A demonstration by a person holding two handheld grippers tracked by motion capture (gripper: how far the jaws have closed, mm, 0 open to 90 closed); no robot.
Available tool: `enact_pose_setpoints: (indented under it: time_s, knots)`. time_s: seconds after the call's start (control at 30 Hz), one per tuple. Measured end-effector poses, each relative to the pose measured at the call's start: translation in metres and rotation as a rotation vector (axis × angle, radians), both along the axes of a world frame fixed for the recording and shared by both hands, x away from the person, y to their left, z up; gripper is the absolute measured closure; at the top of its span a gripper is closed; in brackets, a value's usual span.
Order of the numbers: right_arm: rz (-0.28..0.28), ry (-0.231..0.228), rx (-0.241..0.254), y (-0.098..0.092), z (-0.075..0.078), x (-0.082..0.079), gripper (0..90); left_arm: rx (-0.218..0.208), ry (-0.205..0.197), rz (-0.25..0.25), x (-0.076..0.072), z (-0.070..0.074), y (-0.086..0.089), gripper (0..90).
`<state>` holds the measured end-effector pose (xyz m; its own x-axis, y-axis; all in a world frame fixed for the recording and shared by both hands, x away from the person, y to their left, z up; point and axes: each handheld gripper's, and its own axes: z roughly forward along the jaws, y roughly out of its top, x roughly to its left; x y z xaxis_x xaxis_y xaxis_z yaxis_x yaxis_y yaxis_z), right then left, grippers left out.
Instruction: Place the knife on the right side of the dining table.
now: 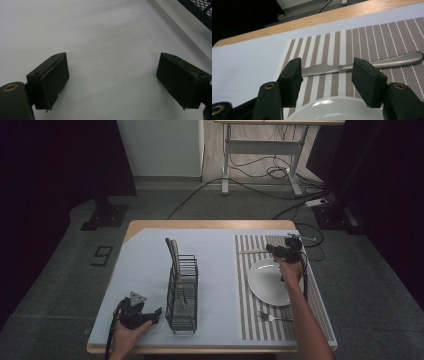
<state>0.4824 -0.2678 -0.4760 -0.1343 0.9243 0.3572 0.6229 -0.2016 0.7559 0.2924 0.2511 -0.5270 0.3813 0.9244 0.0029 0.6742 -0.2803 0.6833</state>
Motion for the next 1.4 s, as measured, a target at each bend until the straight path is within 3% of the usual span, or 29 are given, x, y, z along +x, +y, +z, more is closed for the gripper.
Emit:
enact_pose_setpoints:
  time_s: [0.53,0.97,1.2,1.4]
  knots:
    - [0.124,-0.088,-0.003,0.021,0.016,-0.056,39.7,-0.001,0.002,-0.001,0.0,0.0,0.0,10.4]
    - [0.277,-0.125,-0.048,0.057,0.0,-0.114,39.4,-0.004,0.0,0.001,0.0,0.0,0.0,10.4]
    - [0.339,-0.144,-0.034,0.073,-0.006,-0.134,39.3,-0.004,-0.001,0.001,0.0,0.0,0.0,10.4]
    - [0.352,-0.138,-0.039,0.079,-0.012,-0.133,39.0,-0.003,-0.001,0.001,0.0,0.0,0.0,10.4]
